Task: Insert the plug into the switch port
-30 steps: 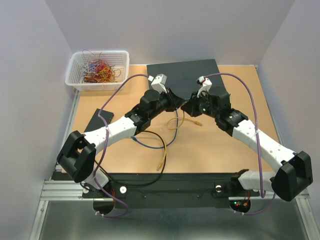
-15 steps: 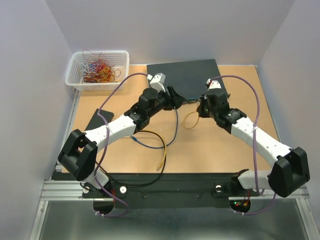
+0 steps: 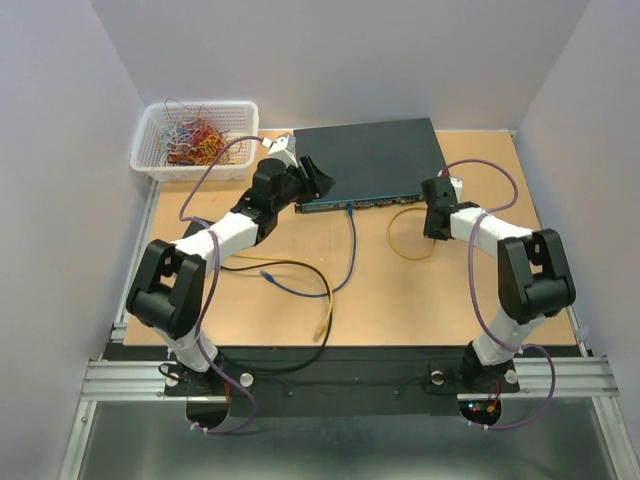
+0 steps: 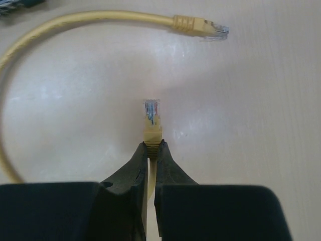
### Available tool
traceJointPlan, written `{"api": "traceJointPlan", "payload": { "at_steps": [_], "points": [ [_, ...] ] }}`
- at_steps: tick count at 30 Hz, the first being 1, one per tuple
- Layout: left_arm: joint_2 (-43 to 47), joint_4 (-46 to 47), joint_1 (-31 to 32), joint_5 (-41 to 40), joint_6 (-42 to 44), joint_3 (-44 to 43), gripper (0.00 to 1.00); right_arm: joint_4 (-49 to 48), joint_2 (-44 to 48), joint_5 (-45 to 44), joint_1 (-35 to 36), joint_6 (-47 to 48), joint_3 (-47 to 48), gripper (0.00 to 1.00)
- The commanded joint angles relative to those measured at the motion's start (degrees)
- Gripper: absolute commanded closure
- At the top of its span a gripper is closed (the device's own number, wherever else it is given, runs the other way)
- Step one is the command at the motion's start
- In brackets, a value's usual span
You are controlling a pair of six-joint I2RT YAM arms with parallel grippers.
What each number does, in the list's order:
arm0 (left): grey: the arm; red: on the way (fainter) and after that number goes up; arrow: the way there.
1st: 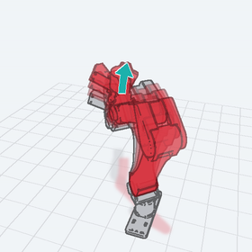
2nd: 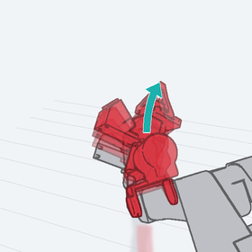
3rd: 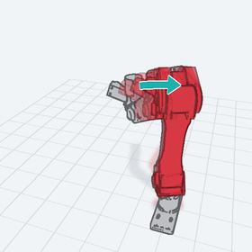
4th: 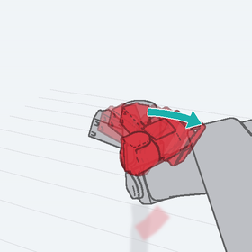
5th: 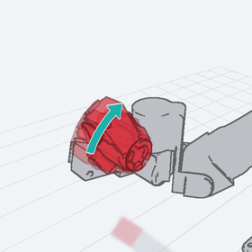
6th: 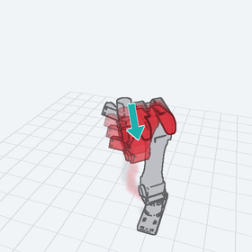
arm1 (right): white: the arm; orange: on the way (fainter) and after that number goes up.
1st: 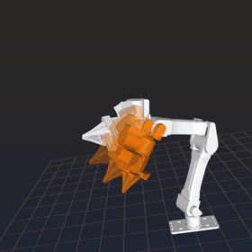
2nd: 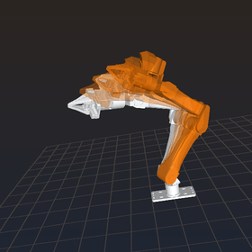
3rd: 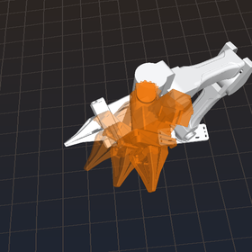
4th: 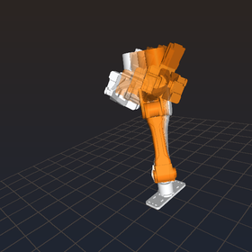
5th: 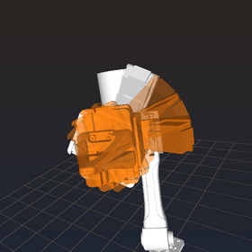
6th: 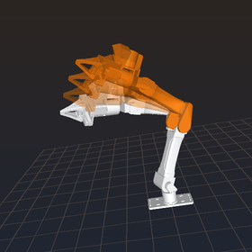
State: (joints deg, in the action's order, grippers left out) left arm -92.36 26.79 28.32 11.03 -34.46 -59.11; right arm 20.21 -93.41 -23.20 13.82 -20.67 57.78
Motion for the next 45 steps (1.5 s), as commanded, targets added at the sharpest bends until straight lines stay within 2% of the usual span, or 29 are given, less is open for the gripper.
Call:
{"api": "traceJointPlan", "payload": {
  "at_steps": [1,5,7,11,19,32,45],
  "points": [
    [-1.86,4.33,-2.99,5.14,2.28,-4.95,0.38,-4.9,-5.38,-3.34,-3.44,2.56,2.52,1.0],
    [-4.75,4.77,-4.67,6.63,4.04,-6.89,0.39,-13.15,-7.4,6.64,-10.64,2.91,1.64,1.0],
    [-5.55,5.38,-5.28,7.77,4.57,-7.33,0.4,-14.66,-8.54,8.17,-11.89,3.69,2.07,1.0],
    [-6.87,8.36,-6.69,9.27,4.84,-5.93,0.41,-15.99,-9.6,10.71,-12.33,6.51,4.44,1.0],
    [-9.6,12.24,-8.45,11.74,5.27,-5.14,0.43,-18.89,-10.48,21.17,-12.42,8.27,6.11,1.0],
    [-11.0,13.99,-9.86,9.89,7.3,-1.8,0.44,-16.61,-18.3,24.78,-12.33,8.89,16.31,1.0],
    [-13.02,15.58,-10.65,10.24,7.3,-0.74,0.44,-13.44,-16.02,21.53,-12.42,9.77,18.15,1.0]
  ]
}}
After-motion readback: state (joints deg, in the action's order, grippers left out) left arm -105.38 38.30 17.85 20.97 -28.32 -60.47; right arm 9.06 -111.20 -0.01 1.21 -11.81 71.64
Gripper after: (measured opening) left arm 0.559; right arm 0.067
